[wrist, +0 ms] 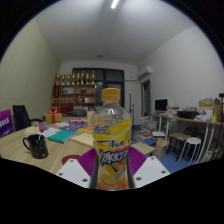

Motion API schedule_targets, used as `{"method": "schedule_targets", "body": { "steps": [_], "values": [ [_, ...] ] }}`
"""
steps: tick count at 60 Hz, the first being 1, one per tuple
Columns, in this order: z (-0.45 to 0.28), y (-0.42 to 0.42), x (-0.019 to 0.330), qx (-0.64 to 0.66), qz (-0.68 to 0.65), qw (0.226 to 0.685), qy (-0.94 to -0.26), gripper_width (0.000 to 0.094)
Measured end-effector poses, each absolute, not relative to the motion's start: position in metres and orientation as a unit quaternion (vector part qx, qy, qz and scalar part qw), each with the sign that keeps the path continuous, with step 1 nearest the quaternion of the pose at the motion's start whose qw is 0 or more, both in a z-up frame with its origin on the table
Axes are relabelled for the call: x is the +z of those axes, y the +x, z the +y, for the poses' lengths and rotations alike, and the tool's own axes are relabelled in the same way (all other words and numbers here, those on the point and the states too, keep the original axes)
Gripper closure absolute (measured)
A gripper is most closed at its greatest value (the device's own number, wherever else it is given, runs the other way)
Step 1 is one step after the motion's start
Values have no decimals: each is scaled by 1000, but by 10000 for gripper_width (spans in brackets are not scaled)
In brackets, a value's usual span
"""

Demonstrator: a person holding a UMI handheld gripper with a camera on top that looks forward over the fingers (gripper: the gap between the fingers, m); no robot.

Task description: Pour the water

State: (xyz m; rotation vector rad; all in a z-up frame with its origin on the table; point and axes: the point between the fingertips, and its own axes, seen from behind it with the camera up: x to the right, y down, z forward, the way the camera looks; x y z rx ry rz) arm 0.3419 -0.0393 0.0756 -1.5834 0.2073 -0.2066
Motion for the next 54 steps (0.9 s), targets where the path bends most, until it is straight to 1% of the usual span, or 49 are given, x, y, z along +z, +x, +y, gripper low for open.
{"method": "schedule_targets", "body": {
  "steps": [1, 3, 4, 6, 8, 11, 16, 20, 23, 24, 26, 31, 32, 39, 40, 45, 49, 54],
  "values": [
    [-40, 341, 75, -96, 90, 692, -709, 527],
    [-39, 339, 75, -102, 84, 690, -711, 515],
    [-39, 337, 75, -105, 79, 688, -714, 561],
    [-37, 334, 75, -112, 70, 683, -719, 566],
    [-35, 336, 77, -123, 56, 676, -725, 604],
    [-31, 334, 83, -155, 26, 667, -728, 605],
    [-18, 322, 110, -240, -61, 652, -717, 606],
    [-2, 307, 143, -325, -142, 631, -690, 605],
    [-1, 303, 173, -385, -214, 608, -661, 605],
    [15, 289, 172, -409, -233, 601, -646, 605],
    [26, 272, 184, -451, -283, 579, -617, 608],
    [54, 233, 200, -545, -395, 513, -532, 605],
    [46, 237, 210, -554, -418, 500, -517, 605],
    [79, 197, 195, -625, -517, 410, -417, 603],
    [73, 197, 202, -632, -530, 399, -402, 604],
    [92, 178, 200, -673, -572, 342, -321, 605],
    [96, 164, 198, -682, -602, 311, -274, 604],
    [94, 156, 195, -690, -618, 287, -243, 602]
  ]
}}
